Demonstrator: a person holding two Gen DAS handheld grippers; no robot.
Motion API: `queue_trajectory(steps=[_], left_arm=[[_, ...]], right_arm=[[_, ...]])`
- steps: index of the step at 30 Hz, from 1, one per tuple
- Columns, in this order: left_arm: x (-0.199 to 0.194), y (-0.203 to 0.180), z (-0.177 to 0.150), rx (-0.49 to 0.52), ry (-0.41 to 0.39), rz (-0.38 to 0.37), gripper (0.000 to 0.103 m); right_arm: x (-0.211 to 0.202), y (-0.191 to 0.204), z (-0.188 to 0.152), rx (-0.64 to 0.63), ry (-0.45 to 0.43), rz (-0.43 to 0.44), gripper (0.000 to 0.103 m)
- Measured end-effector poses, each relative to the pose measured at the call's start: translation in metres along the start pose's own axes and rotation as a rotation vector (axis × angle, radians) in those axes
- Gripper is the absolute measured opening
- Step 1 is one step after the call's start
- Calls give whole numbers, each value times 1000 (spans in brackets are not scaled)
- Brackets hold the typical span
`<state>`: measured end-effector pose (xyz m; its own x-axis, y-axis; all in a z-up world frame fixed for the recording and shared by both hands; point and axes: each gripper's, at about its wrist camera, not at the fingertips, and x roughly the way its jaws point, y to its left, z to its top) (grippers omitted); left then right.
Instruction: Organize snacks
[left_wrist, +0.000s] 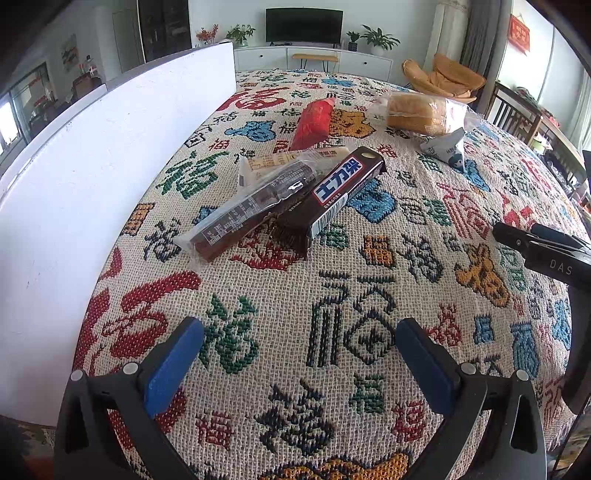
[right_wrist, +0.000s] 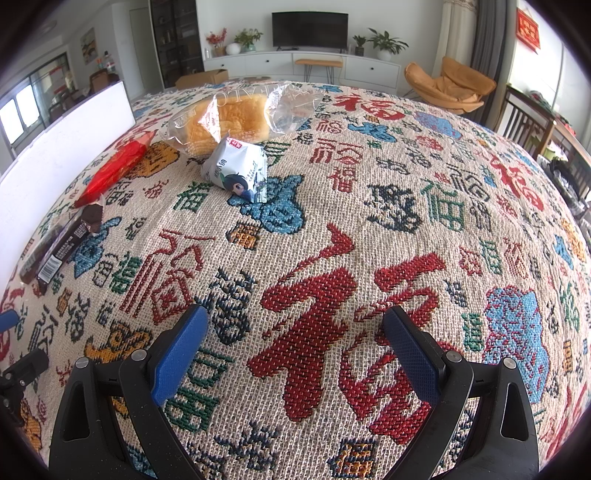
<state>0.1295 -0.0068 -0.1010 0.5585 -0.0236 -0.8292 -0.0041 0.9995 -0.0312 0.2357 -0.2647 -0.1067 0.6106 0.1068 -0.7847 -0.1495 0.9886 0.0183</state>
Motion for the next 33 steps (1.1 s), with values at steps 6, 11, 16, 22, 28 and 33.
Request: queue_trajectory(steps=[6,11,16,22,28,33], left_arm=[[0,0,0,2,1,3,103],[0,0,0,3,1,4,103],[0,0,0,2,1,3,102],[-2,1,0,-11,-3,-16,102],[-49,23,-4,-111,-184,-224,102],[-80,49,-11,-216,-319,-338,103]], right_arm=[[1,0,0,0,0,0,98],[0,0,0,0,0,0,98],[0,0,0,0,0,0,98],[0,0,0,0,0,0,98],[0,0,0,0,0,0,98],[0,0,0,1,0,1,98]])
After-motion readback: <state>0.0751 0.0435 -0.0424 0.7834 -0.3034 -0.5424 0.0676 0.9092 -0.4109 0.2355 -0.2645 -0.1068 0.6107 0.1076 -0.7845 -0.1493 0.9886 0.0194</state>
